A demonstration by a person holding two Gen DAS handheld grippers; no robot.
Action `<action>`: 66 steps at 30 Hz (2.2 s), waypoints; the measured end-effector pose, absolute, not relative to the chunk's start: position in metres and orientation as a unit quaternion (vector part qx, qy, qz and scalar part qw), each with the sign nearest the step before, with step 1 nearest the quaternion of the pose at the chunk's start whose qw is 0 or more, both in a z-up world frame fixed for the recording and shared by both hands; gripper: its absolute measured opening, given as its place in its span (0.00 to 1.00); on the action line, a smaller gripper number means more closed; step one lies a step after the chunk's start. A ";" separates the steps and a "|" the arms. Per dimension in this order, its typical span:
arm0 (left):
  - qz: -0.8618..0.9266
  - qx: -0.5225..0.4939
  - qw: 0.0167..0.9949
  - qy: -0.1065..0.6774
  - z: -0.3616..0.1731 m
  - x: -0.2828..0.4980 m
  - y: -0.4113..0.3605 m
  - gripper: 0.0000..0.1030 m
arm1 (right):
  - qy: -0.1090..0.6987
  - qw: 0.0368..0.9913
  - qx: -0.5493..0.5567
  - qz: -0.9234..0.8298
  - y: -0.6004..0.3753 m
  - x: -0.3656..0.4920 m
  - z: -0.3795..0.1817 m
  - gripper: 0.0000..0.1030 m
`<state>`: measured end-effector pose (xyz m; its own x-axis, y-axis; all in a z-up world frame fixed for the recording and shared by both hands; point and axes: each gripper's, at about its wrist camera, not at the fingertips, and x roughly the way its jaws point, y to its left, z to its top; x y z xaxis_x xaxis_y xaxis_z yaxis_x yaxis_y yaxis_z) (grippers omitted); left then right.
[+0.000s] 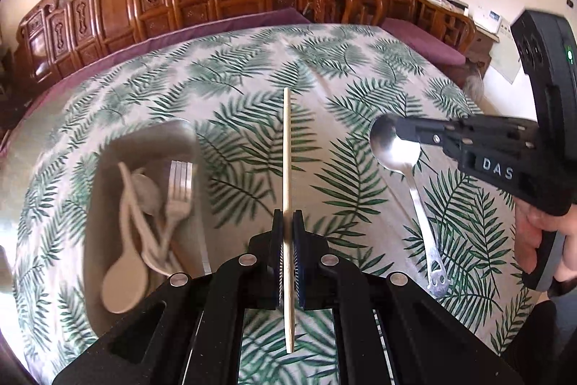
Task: Organize utensils
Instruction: 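Carry the chopstick into the grey tray and open the left gripper while the right holds the spoon, then lower the metal spoon into the grey tray and open the right gripper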
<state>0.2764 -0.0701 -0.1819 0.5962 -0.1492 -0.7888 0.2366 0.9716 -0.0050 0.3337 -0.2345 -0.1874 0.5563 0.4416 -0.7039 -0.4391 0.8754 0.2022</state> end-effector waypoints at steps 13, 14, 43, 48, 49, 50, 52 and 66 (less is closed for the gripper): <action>-0.093 0.057 0.895 0.432 -0.167 0.274 -0.020 0.04 | 0.384 0.885 -0.011 0.264 -0.213 0.319 -0.171 0.02; -0.092 0.058 0.896 0.431 -0.166 0.274 -0.017 0.04 | 0.382 0.885 -0.011 0.267 -0.212 0.318 -0.170 0.02; -0.057 0.032 0.878 0.474 -0.210 0.293 0.040 0.05 | 0.379 0.883 -0.026 0.276 -0.191 0.311 -0.168 0.02; -0.059 0.027 0.885 0.461 -0.202 0.289 0.041 0.22 | 0.379 0.882 -0.027 0.279 -0.186 0.310 -0.165 0.02; -0.062 0.023 0.887 0.458 -0.200 0.288 0.042 0.24 | 0.378 0.882 -0.029 0.279 -0.183 0.310 -0.164 0.02; -0.065 0.020 0.888 0.455 -0.197 0.287 0.042 0.25 | 0.378 0.882 -0.030 0.279 -0.180 0.310 -0.163 0.02; -0.065 0.017 0.893 0.445 -0.191 0.284 0.044 0.27 | 0.377 0.882 -0.033 0.281 -0.175 0.310 -0.161 0.02; -0.043 -0.012 0.914 0.403 -0.161 0.281 0.076 0.56 | 0.366 0.880 -0.033 0.303 -0.127 0.320 -0.138 0.02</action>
